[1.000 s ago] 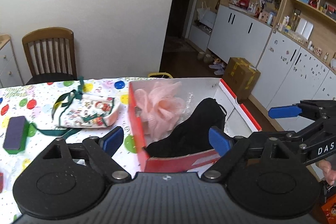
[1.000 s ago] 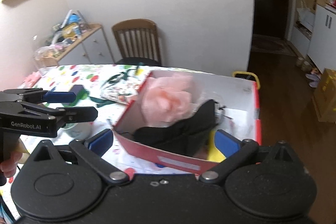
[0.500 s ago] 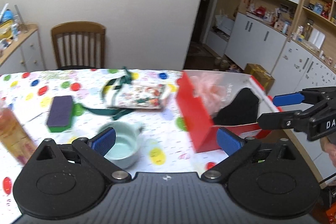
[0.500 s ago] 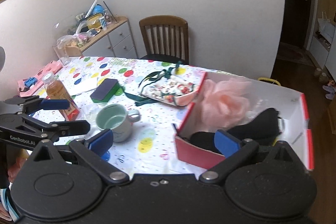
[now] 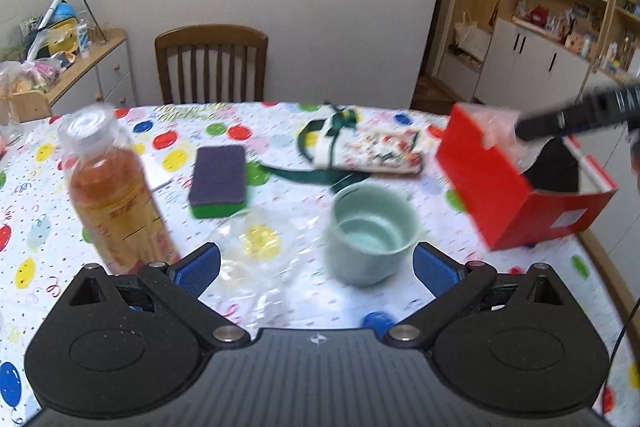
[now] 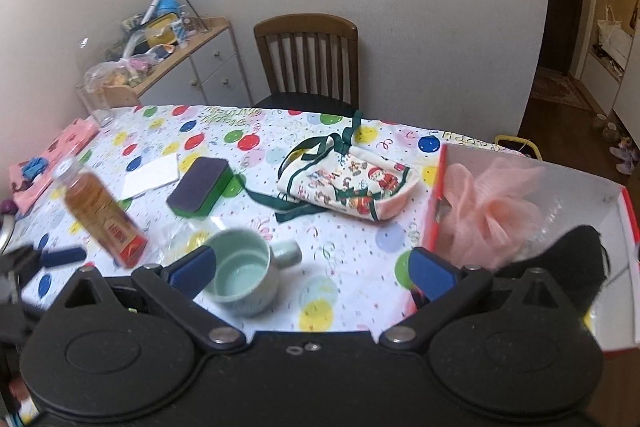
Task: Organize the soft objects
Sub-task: 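Grasp the Christmas tote bag with the right gripper while the left grasps the clear plastic bag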
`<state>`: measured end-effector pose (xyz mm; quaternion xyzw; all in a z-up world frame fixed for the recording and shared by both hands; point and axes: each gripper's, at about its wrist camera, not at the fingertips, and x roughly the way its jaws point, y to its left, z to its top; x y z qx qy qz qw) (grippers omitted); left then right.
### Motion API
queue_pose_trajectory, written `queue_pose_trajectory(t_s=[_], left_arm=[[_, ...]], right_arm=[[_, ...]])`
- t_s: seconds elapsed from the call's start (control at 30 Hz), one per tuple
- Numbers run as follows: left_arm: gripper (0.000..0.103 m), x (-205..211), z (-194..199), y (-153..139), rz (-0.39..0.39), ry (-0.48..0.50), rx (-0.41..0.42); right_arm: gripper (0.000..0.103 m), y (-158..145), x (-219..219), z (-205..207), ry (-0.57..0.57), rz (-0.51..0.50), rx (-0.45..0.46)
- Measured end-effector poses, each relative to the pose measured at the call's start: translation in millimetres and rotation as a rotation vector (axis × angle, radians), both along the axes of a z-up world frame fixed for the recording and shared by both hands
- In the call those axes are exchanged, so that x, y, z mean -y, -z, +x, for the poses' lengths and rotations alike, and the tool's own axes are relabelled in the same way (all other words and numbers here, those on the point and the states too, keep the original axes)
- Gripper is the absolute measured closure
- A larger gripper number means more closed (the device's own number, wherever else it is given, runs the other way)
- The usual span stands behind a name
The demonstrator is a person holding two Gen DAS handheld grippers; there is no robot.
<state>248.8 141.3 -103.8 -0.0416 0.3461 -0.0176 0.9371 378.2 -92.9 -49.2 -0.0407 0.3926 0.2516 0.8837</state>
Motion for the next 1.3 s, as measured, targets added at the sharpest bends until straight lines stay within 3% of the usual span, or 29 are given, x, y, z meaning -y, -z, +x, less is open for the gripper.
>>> queue_pose_trajectory(t_s=[0.27, 0.5, 0.9, 1.17, 1.3], left_arm=[[0.0, -15, 12, 41, 0.042, 0.002, -0.021], [0.0, -11, 28, 63, 0.102, 0.001, -0.011], [0.001, -5, 52, 93, 0.112, -0.006, -0.046], [0.013, -8, 64, 106, 0.103, -0.022, -0.078], [0.027, -10, 66, 110, 0.105, -0.037, -0.087]], right_arm=[[0.003, 25, -44, 58, 0.017, -0.085, -0.033], [0.012, 59, -79, 109, -0.011, -0.173, -0.074], [0.027, 115, -114, 153, -0.068, -0.254, -0.136], [0.036, 136, -122, 164, -0.083, -0.271, -0.153], [0.046, 142, -121, 165, -0.074, -0.274, -0.159]])
